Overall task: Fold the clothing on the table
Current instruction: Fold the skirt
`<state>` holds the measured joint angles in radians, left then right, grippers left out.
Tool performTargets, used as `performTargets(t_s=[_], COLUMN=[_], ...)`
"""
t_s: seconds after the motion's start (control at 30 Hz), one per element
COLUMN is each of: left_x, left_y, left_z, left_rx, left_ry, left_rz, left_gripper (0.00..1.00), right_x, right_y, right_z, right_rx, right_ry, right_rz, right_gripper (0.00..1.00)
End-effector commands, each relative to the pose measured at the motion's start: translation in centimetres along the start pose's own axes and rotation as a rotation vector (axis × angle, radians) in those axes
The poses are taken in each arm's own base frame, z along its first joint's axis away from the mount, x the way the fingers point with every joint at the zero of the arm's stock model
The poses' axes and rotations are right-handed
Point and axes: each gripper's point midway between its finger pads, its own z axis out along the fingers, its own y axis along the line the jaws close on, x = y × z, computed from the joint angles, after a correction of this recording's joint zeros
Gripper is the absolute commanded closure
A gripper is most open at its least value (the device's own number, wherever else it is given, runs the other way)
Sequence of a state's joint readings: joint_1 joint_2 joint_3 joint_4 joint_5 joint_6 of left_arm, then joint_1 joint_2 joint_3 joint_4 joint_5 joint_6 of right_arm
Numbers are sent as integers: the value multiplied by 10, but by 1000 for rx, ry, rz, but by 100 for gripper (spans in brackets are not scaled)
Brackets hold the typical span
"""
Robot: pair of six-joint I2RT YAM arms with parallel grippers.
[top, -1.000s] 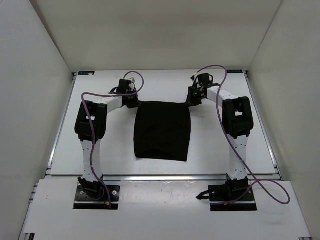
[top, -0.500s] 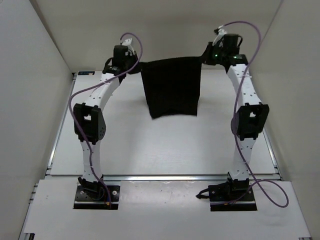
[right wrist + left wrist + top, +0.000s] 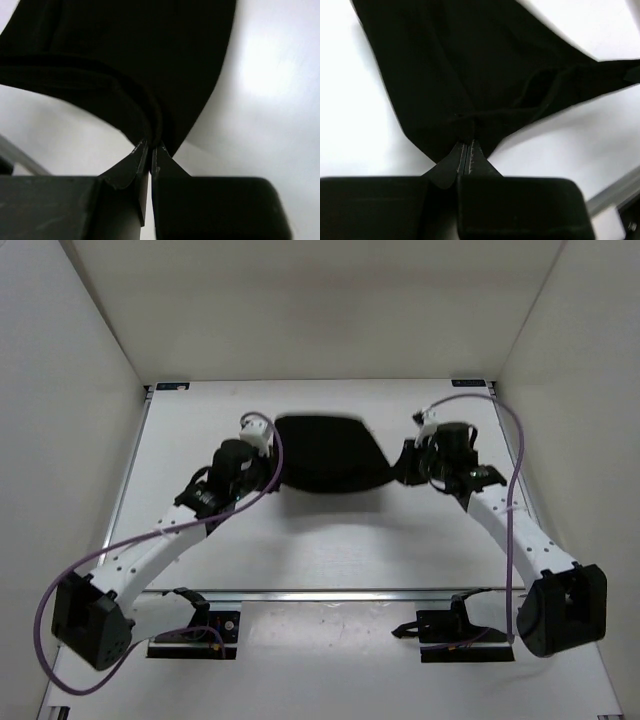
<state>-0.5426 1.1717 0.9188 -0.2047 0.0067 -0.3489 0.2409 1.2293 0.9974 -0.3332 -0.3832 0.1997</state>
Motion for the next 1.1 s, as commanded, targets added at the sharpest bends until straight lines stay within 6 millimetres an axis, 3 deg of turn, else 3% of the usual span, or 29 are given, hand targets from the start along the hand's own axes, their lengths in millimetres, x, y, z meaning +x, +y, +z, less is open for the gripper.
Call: performTargets(t_s=[0.0,0.03,0.1,0.27,0.33,0.37,0.43,0.53,0.63,0.7,0.77,0.9,1.0,1.07], left_x=[45,59,72,70,75,87,87,89,88,94,88,89,84,80], left_y=[13,23,39,87,101,109,116,127,139,147,154,162,167,166], left_z=[-25,-29,-31,-15,3,11,26,45,68,84,95,109,117,123], left_rx=[-47,-81,-114,-247,-281,-305,-327,-345,-377,-398,-409,-398,-402,-377], left_ry=[61,77,103,103,157,201,229,245,254,291,282,275,264,263], left_rz=[-75,-89,-126,-226,-215,-216,-207,-226,-198,-187,-192,-238,-229,-228], left_gripper=[100,100,100,100,100,100,100,100,100,100,100,98,84,61], right_x=[38,54,66,51,37,44,26,30,28,35,39,37,40,39], right_y=[6,10,11,-2,-4,-11,-8,-23,-39,-48,-61,-76,-85,-91], right_z=[-8,-7,-1,28,45,59,77,115,141,152,159,167,175,179], right_rx=[3,-10,-26,-43,-73,-71,-102,-101,-106,-94,-79,-59,-53,-37], right_ry=[16,50,83,93,97,135,133,182,208,236,247,248,259,269], right_rz=[45,59,77,95,79,106,71,90,136,152,159,156,173,184], right_gripper=[100,100,100,100,100,100,100,100,100,100,100,100,100,97])
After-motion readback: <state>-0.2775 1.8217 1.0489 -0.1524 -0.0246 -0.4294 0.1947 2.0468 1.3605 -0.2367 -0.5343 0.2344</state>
